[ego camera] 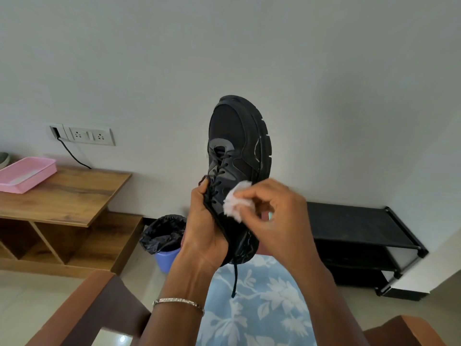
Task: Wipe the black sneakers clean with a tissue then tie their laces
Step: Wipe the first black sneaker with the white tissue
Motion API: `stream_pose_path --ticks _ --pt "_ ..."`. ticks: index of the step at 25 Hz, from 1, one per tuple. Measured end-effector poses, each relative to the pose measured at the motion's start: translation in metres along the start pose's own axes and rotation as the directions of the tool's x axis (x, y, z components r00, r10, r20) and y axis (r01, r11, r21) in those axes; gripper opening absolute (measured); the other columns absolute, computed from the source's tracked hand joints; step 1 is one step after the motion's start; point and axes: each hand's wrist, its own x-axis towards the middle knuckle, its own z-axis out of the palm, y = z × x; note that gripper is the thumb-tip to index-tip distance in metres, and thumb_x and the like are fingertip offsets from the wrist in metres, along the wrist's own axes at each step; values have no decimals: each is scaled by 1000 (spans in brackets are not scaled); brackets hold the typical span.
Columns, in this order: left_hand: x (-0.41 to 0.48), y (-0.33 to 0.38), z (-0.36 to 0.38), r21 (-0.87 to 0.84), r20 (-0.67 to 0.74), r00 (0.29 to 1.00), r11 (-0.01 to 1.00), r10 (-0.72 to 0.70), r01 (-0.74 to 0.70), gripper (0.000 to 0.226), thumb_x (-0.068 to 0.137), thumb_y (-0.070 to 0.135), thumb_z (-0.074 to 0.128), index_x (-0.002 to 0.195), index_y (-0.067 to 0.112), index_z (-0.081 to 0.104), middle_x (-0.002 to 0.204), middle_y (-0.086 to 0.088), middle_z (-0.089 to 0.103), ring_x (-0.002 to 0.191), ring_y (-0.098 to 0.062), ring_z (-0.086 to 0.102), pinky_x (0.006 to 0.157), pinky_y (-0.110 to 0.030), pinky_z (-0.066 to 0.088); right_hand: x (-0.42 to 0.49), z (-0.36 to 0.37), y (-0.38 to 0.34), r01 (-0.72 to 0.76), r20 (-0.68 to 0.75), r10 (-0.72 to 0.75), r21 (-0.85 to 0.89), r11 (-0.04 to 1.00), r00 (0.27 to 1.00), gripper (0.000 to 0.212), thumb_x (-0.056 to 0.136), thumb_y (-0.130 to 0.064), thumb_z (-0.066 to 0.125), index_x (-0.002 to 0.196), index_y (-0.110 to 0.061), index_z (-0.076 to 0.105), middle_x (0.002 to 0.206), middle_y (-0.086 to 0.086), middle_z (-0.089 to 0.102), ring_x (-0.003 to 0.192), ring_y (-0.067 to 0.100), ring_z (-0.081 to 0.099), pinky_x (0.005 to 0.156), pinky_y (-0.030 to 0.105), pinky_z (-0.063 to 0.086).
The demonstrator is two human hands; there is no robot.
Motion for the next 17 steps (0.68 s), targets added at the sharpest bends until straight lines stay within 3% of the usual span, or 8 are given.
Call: stream_pose_path --ticks 2,4,8,10,12,14,16,17 --pt "1 4 -4 -15 2 1000 1000 -27 27 54 93 55 49 107 10 75 112 -11 73 95 -24 68 92 -32 50 -17 1 -5 -34 197 20 69 997 980 20 81 -10 80 99 -19 80 92 -10 71 82 9 68 69 21 57" --pt "1 3 -5 -7 12 998 998 -56 56 53 90 55 55 106 10 77 121 -12 70 101 -26 67 108 -37 41 -18 2 -3 -30 236 15 63 998 972 20 81 -10 80 99 -20 80 92 -11 71 82 8 68 69 20 57" --pt "-5 -8 3 0 34 998 999 -54 54 57 93 54 50 104 6 78 113 -15 72 97 -27 73 97 -36 53 8 4 6 1 -114 -7 -57 998 993 17 84 -12 78 100 -14 78 93 -5 71 79 7 66 66 19 55" --pt "-8 -9 4 4 53 997 998 -58 58 58 95 53 48 108 5 77 113 -18 73 100 -29 73 96 -40 54 8 8 8 8 -193 -26 -93 996 981 15 85 -12 78 100 -13 77 92 -3 70 78 7 63 64 18 53" --pt "-4 -6 -2 8 32 998 998 -56 56 55 90 53 55 100 5 78 105 -16 71 91 -25 71 91 -35 54 -4 9 7 2 -62 -3 -16 1000 998 15 82 -14 80 96 -17 78 87 -7 68 75 10 62 62 23 52" --pt "-1 -3 -5 11 29 998 998 -64 64 55 89 55 57 107 7 77 114 -14 69 103 -24 68 99 -35 50 -16 7 3 -6 135 -1 46 999 991 14 80 -20 82 93 -23 79 84 -12 68 77 12 62 65 25 52" --pt "1 -4 -6 -2 43 998 998 -56 56 56 92 52 56 118 6 73 127 -16 67 116 -26 66 107 -38 48 -14 6 4 31 172 -34 18 999 984 14 80 -25 81 93 -29 80 84 -15 70 82 11 60 70 23 48" --pt "-1 -5 -5 -7 47 998 999 -48 48 54 93 50 54 114 5 75 123 -17 69 111 -26 69 103 -37 52 -9 7 5 39 129 -38 -3 999 991 14 80 -26 80 94 -30 79 85 -16 70 84 11 58 73 23 46"
